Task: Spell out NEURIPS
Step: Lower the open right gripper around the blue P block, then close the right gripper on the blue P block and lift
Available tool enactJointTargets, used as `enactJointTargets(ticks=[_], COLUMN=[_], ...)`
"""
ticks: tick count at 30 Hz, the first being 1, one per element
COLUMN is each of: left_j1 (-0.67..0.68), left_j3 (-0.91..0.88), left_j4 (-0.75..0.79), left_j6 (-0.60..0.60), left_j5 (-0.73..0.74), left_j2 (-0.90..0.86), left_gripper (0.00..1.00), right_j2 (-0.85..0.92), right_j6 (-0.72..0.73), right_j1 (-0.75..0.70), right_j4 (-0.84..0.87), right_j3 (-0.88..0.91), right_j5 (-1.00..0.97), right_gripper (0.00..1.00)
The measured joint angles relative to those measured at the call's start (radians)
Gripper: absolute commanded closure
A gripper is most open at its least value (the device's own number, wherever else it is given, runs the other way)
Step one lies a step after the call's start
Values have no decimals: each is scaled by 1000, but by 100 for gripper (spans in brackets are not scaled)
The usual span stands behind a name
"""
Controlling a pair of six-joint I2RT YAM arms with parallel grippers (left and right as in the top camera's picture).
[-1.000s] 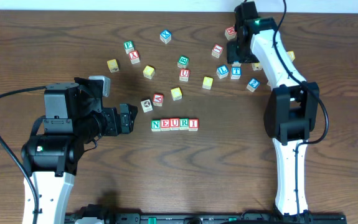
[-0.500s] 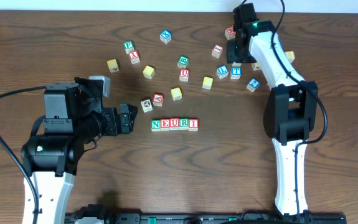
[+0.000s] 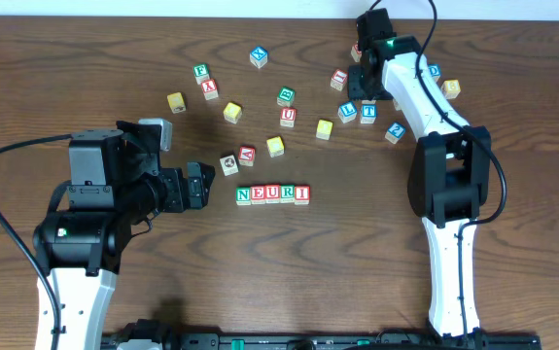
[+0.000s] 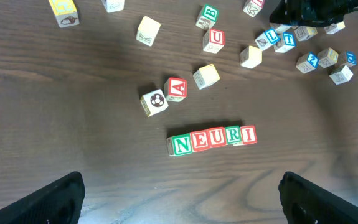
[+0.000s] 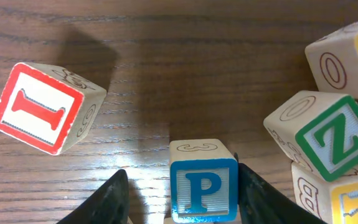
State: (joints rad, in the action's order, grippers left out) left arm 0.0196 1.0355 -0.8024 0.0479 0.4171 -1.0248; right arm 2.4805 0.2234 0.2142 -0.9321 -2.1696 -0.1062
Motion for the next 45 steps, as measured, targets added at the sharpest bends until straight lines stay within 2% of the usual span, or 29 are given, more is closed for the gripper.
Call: enactJointTargets(ticks=[8,12,45], left_j1=[0,0,0], left_j3=[0,0,0], left_j4=[0,0,0], left_j6=[0,0,0], left_j5=[0,0,0], left_j2=[0,0,0], left_gripper=[2,2,2], right_j2=[0,0,37], right_j6=[27,35,44], right_j1=[0,0,0], right_j4=[-5,-13,17], right_j3=[0,0,2], right_j5=[-19,-30,-49], right_gripper=[64,65,65])
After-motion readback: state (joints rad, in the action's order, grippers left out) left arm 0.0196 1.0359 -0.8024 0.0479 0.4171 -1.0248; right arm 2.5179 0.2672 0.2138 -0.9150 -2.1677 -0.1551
